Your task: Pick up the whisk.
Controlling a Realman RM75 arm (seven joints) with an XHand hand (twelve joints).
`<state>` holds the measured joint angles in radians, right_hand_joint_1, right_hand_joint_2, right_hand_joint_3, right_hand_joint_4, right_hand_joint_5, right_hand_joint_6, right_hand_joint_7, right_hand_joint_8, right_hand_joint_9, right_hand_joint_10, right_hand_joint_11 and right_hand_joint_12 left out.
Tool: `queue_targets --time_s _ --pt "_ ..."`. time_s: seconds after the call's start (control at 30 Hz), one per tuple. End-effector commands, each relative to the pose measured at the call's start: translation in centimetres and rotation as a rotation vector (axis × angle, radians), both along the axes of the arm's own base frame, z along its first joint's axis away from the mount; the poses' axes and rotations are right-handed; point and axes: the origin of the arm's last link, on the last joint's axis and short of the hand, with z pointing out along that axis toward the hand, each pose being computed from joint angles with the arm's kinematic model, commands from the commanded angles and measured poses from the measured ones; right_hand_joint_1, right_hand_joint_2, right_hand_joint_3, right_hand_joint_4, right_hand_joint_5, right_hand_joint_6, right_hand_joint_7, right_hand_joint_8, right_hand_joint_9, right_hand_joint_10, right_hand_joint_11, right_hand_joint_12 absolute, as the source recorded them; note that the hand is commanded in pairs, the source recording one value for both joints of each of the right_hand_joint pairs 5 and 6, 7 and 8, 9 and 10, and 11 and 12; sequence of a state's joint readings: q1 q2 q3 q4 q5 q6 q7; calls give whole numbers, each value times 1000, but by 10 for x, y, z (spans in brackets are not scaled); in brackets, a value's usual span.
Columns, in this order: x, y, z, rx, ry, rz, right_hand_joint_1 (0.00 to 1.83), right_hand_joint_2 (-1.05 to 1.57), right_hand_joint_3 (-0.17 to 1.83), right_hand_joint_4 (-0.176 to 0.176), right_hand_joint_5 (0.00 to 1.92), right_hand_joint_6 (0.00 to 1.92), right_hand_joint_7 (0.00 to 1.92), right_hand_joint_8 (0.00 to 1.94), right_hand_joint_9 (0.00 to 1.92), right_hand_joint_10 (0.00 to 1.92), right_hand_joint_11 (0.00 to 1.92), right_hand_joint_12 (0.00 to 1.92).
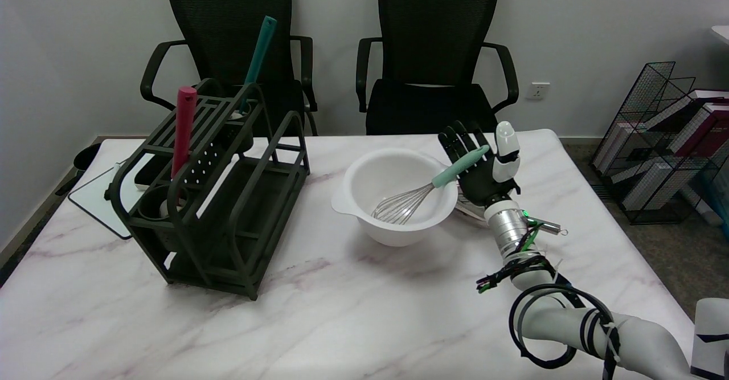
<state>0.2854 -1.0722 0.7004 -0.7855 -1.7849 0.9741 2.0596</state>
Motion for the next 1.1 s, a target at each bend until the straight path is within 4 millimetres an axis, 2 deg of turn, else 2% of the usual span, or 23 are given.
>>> queue_targets --time_s 0.03,0.37,0.47,0.67,1.1 --pt "-1 3 8 -25 9 2 908 118 648 0 38 38 418 418 466 466 446 446" --pt "0 9 12 -33 22 14 905 151 645 0 47 47 425 425 472 472 450 450" --pt "-1 12 14 -35 26 17 903 172 644 0 49 49 432 432 473 473 401 401" --pt "0 14 8 -22 10 22 865 219 637 0 45 45 436 436 466 466 320 320" --pt "4 11 -4 10 -19 30 857 267 612 0 40 40 436 436 459 459 314 314"
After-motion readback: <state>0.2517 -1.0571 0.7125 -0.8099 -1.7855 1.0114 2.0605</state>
